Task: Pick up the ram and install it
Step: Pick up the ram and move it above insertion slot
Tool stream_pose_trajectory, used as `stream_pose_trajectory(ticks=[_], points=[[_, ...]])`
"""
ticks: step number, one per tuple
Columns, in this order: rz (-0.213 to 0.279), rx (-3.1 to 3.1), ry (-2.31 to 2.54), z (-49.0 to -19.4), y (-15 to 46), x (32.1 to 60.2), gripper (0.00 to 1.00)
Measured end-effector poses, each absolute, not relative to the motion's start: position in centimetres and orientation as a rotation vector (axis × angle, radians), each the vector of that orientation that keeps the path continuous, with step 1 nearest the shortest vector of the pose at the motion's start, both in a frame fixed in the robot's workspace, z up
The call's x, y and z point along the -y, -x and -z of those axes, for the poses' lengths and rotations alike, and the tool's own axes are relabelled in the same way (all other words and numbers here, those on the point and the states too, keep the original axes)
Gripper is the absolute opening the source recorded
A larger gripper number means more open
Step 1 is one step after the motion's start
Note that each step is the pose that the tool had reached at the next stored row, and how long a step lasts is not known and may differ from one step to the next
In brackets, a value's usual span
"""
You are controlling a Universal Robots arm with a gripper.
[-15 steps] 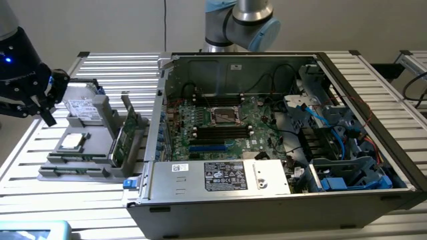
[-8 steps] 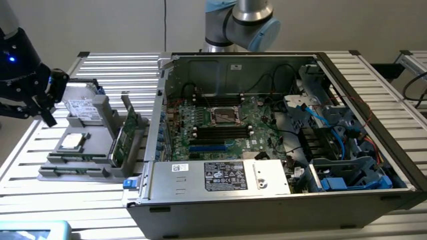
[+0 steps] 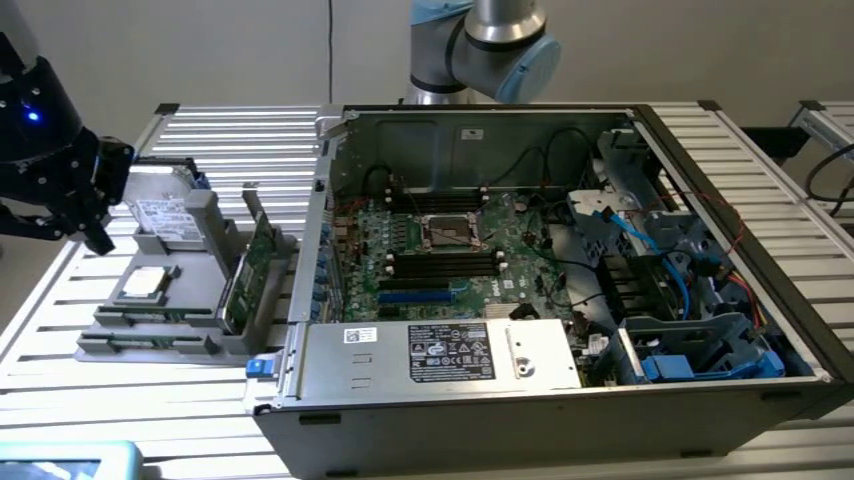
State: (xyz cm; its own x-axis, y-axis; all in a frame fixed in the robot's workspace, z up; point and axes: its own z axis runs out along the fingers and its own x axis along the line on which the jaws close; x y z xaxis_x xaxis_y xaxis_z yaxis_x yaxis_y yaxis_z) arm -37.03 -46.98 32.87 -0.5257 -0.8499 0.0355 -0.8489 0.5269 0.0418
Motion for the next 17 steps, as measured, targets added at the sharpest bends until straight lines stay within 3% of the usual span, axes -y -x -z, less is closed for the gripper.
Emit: stream_pose_trajectory(ticks=[17], points=[[0.009,2.441,-1.906,-32.78,37.02,46.98,0.11]])
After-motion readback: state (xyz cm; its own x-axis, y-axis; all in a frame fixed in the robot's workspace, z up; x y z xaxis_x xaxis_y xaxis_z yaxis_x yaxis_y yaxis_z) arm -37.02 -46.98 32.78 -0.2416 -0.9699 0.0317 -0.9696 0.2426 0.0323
